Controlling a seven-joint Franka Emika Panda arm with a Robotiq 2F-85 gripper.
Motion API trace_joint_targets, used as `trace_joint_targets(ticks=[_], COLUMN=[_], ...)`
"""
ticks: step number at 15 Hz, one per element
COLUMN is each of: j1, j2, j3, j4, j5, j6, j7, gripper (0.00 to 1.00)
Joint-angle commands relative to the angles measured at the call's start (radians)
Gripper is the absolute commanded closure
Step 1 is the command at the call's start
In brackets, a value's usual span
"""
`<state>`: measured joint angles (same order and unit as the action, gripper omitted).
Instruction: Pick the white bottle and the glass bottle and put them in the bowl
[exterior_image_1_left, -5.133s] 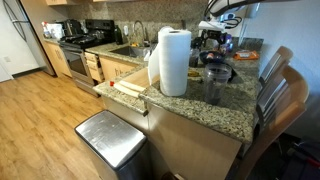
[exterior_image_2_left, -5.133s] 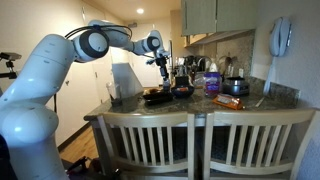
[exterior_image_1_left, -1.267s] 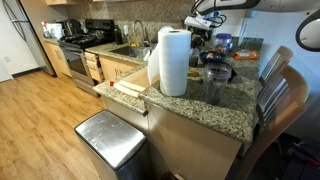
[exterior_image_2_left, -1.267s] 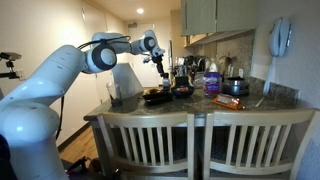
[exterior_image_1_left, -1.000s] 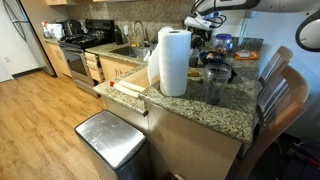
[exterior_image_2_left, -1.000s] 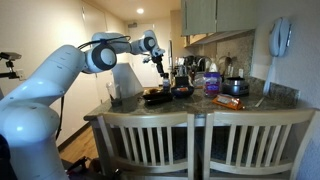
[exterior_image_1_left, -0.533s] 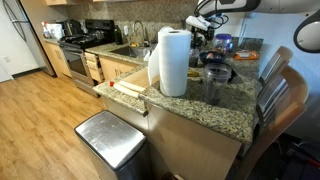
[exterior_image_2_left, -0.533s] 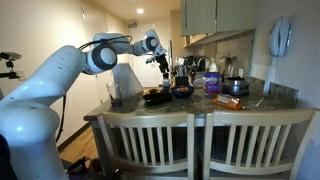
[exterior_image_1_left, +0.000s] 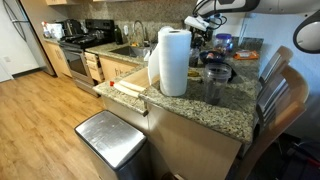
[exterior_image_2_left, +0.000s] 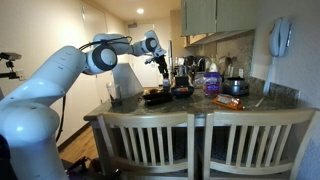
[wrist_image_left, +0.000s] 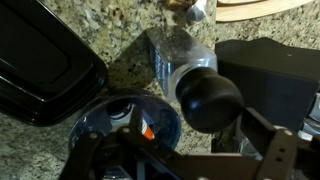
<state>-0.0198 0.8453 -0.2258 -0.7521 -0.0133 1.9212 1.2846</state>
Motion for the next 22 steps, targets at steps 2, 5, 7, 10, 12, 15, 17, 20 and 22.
trace_joint_targets(ticks=[2, 5, 7, 10, 12, 15, 17, 20, 22], j1=[0.001, 0.001, -0.023, -0.007, -0.01, -0.009, -0.001, 0.013, 0.021], j2=[0.0, 0.0, -0.005, 0.001, 0.001, 0.0, -0.002, -0.008, -0.01], j3=[0.0, -0.003, 0.042, 0.024, 0.03, 0.029, 0.022, 0.007, -0.001], j4=[0.0, 0.0, -0.005, 0.0, -0.001, -0.002, -0.007, -0.015, -0.017], j5=[0.0, 0.0, 0.044, 0.034, 0.039, 0.033, 0.024, -0.001, -0.02], j6=[0.0, 0.0, -0.004, -0.004, -0.004, -0.001, 0.006, 0.016, 0.012], j7=[0.001, 0.001, -0.076, -0.047, -0.053, -0.057, -0.045, -0.027, -0.017], gripper=[0.0, 0.0, 0.0, 0.0, 0.0, 0.28, 0.42, 0.62, 0.67])
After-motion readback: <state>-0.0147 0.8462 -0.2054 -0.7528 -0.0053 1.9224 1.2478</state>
